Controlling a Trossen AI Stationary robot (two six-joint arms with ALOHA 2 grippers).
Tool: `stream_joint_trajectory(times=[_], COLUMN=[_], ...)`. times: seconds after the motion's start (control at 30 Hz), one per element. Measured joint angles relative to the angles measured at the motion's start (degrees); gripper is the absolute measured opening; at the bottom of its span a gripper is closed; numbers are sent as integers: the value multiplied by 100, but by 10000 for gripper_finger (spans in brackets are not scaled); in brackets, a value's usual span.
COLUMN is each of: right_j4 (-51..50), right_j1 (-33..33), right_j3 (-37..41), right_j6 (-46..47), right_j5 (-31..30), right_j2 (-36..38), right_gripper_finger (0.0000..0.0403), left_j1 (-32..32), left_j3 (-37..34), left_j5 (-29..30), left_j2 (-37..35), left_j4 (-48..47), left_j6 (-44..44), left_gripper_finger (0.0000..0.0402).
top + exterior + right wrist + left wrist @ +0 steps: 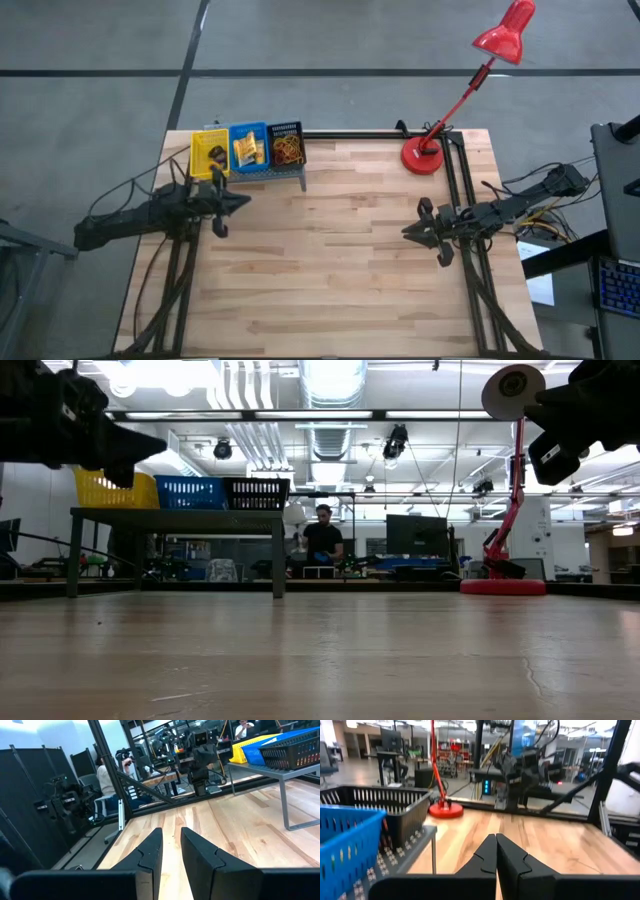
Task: Pick & Place Office Desk Supplies
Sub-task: Return to Home Position
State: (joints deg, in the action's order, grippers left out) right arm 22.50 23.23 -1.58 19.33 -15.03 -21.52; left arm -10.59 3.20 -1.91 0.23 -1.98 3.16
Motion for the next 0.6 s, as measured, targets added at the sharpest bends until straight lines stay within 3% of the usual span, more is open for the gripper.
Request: stream_joint_trajectory(times=[0.6], right_j4=[2], right_j1=[1], right_j3=[0], right_j6=[0], right_j5=[2], right_j2=[-2], right_gripper_finger=[68], left_j1=[0], left_j3=[-96], left_j5=[2], left_j2=[105], left_j4=[-243], left_j6=[-4], left_gripper_finger=[1])
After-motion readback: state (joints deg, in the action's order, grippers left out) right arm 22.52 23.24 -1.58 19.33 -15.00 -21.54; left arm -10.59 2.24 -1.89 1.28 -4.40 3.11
